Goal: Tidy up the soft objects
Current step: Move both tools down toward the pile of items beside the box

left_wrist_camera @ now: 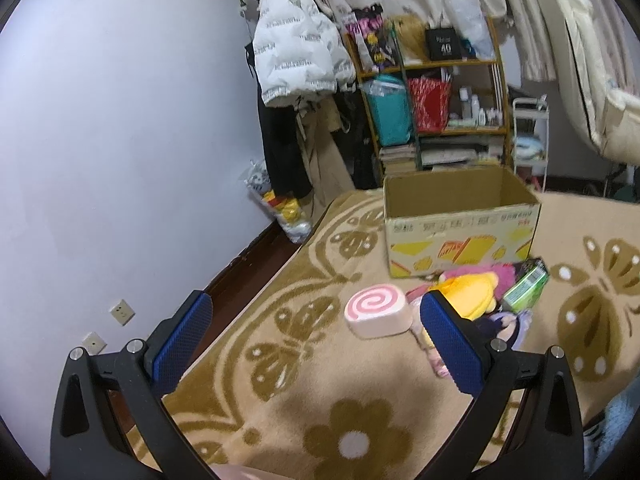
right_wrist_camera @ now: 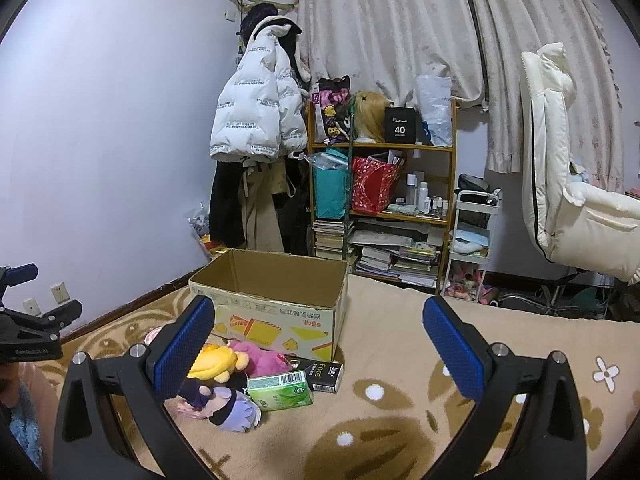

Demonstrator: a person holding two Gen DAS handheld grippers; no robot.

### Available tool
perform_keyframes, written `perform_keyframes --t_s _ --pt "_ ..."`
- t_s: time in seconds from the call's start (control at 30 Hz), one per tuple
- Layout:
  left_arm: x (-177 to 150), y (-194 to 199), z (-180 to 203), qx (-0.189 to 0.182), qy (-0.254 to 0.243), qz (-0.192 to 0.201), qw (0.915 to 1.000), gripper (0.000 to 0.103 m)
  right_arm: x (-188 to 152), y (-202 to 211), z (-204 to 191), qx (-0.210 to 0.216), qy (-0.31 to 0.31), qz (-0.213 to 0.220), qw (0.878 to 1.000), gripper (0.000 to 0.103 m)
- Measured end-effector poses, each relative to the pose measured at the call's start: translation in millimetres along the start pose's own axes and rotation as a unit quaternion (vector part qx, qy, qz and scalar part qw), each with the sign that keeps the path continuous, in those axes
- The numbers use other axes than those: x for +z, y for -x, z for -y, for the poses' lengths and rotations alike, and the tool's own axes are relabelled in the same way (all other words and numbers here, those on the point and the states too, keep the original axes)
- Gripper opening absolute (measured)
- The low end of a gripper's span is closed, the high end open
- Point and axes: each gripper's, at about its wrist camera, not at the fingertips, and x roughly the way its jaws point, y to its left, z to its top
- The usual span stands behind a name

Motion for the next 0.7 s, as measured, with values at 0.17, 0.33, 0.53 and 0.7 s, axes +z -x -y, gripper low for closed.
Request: perform_keyframes --t_s 0.17,0.33,0.53,0.7 --pt "4 -6 12 0.005 -0.031 -0.022 0.9993 0.103 3 -11 -5 0.010 0.008 -0.012 1.000 0.103" --pt "10 -19 16 -0.014 -0.030 -0.051 0.9981 0.103 0 -28 -10 0.015 0.016 -0.033 0.999 0.103" --pt "18 -45 11 -0.044 0.003 -0.090 0.9949 0.103 -4 -52 -20 0.026 0.011 -0.073 0.997 0.103" --pt "27 -76 10 -0.040 0.013 -0.137 0.9896 0.103 -13 -73 -27 0.040 -0.021 -0.103 0.994 0.103"
